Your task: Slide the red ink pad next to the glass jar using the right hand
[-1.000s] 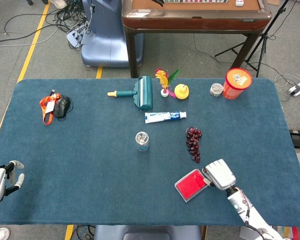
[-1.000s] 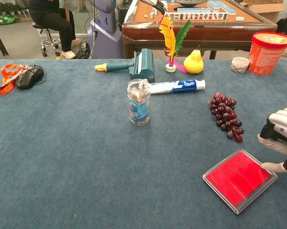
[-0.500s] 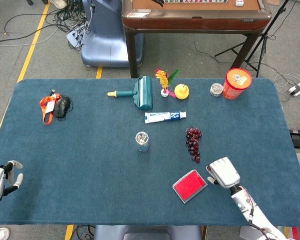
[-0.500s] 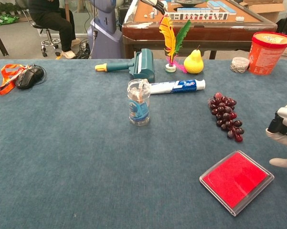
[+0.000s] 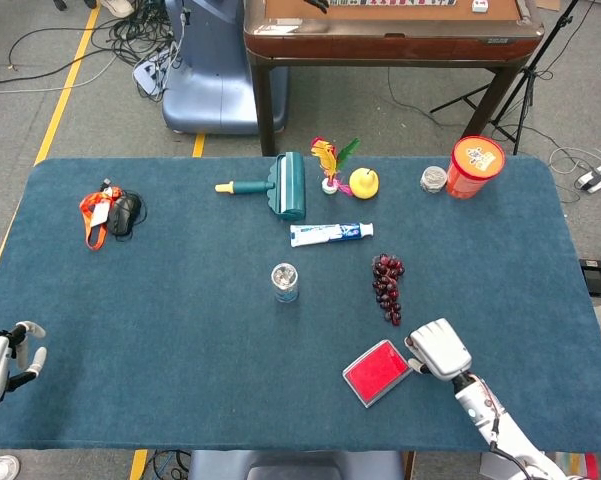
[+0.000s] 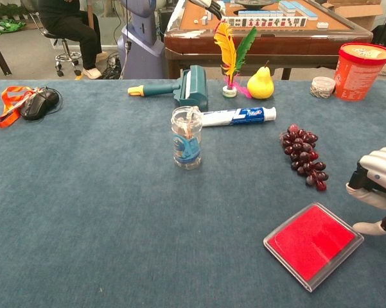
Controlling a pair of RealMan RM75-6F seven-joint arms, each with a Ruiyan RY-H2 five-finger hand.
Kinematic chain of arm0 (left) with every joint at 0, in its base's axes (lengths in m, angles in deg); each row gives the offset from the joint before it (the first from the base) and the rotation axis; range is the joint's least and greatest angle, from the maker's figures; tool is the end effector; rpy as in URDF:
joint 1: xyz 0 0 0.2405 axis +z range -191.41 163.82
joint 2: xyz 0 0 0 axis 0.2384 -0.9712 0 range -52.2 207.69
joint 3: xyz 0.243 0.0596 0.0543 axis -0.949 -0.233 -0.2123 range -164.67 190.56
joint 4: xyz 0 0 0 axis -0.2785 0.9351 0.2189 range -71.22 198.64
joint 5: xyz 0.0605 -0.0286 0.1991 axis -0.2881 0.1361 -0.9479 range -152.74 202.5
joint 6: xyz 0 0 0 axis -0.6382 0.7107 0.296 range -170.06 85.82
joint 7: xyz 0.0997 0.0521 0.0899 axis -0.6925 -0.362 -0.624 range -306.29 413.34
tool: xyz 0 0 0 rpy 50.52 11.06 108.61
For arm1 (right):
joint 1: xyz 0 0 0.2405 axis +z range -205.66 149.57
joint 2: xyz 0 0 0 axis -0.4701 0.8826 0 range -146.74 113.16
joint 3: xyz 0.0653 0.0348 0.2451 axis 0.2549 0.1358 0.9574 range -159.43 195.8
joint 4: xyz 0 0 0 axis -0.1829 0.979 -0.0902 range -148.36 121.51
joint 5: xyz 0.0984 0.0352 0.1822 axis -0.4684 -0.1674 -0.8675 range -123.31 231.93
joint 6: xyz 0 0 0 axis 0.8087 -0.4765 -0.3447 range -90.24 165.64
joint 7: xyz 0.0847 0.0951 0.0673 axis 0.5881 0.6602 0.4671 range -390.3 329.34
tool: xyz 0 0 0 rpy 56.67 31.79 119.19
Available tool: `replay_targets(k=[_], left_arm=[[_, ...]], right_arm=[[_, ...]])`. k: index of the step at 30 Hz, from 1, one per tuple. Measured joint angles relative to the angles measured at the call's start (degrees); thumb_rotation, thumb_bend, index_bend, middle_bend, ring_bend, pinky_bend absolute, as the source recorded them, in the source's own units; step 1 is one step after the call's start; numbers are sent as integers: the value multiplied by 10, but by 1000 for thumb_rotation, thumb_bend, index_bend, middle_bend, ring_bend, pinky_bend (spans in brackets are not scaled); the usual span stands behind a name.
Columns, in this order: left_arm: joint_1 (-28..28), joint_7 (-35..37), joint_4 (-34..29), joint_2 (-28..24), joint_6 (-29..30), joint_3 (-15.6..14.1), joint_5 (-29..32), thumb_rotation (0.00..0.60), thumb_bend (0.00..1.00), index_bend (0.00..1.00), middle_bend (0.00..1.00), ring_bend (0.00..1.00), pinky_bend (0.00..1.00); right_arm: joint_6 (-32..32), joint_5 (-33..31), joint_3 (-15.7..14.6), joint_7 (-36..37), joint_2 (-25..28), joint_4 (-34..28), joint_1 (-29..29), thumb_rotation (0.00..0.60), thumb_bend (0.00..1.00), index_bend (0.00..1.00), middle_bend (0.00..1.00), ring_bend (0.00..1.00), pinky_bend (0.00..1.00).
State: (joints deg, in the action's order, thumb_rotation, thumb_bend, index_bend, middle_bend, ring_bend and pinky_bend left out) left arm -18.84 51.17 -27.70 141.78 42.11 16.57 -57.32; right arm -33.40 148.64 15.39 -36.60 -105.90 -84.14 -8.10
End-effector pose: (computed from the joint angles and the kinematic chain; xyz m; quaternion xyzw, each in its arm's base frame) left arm -0.3220 0.1849 0.1649 -0.5847 -0.3844 -0.3624 0.6157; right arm -0.2728 -0.2305 -0.0063 0.7652 -0.3189 0.3577 0.4299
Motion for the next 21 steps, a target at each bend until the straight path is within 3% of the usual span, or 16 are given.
replay_targets(k=[14,21], left_arm=[[0,-1,1,0,-1,0,2,600,396,473,740,599,791],[1,1,2,-1,-1,0,2,600,397,474,740,600,791]], right_arm=[[13,10,11,0,-27,-13,28,600,0,1000,1000,1000,1000],[-3,17,9,-9,-11,-35,27,600,0,1000,1000,1000,1000]])
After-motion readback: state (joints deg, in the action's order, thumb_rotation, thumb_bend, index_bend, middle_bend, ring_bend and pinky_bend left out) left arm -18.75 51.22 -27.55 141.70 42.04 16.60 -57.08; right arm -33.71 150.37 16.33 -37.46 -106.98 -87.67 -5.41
